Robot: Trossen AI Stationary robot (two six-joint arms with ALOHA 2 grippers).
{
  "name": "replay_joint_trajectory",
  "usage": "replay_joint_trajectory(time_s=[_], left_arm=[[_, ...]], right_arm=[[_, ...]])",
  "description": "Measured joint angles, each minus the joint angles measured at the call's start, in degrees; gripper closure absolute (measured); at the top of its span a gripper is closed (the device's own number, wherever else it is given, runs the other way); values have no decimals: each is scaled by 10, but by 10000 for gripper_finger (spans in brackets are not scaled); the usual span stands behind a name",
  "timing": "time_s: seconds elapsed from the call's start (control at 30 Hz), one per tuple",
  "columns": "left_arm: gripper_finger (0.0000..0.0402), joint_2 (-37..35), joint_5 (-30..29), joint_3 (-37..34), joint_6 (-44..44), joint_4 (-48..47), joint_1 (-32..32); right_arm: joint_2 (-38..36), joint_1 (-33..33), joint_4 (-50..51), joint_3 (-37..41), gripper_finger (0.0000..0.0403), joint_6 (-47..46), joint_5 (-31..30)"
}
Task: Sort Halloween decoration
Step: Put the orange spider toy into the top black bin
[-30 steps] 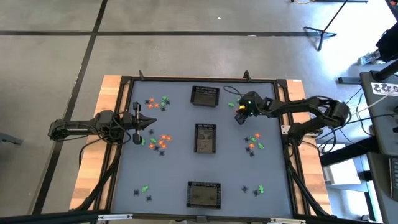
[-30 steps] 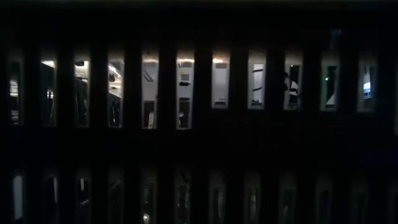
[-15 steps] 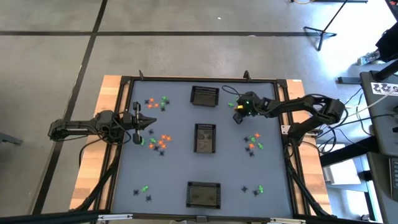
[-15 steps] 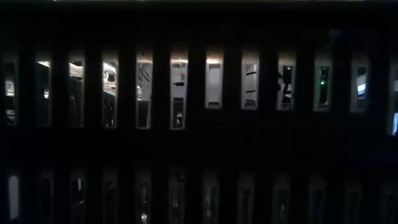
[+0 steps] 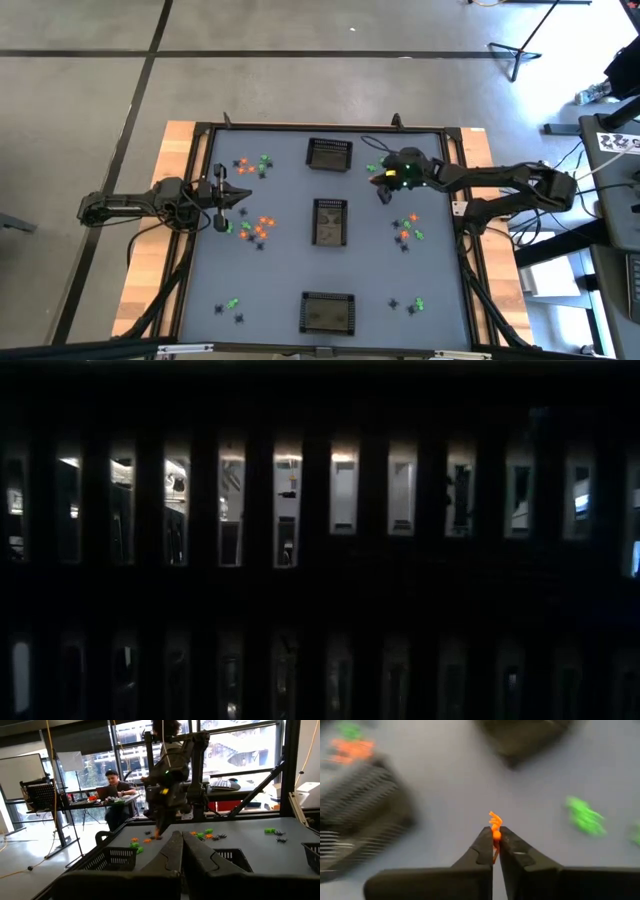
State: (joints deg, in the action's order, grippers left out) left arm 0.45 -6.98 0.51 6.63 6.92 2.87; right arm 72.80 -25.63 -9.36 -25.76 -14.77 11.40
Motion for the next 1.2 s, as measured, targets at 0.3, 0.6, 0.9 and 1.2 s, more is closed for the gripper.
replay_joint_trajectory(time_s=[0.3, 0.6, 0.9, 1.2], left_arm=[[401, 0, 0, 0, 0, 0, 0], [401, 0, 0, 0, 0, 0, 0], [401, 0, 0, 0, 0, 0, 0], [401, 0, 0, 0, 0, 0, 0]], right_arm=[[16, 82, -200, -1, 374, -18, -19], [22, 80, -216, -47, 373, 24, -76], [51, 32, -157, -109, 372, 48, -85], [173, -17, -150, -172, 372, 42, -50]])
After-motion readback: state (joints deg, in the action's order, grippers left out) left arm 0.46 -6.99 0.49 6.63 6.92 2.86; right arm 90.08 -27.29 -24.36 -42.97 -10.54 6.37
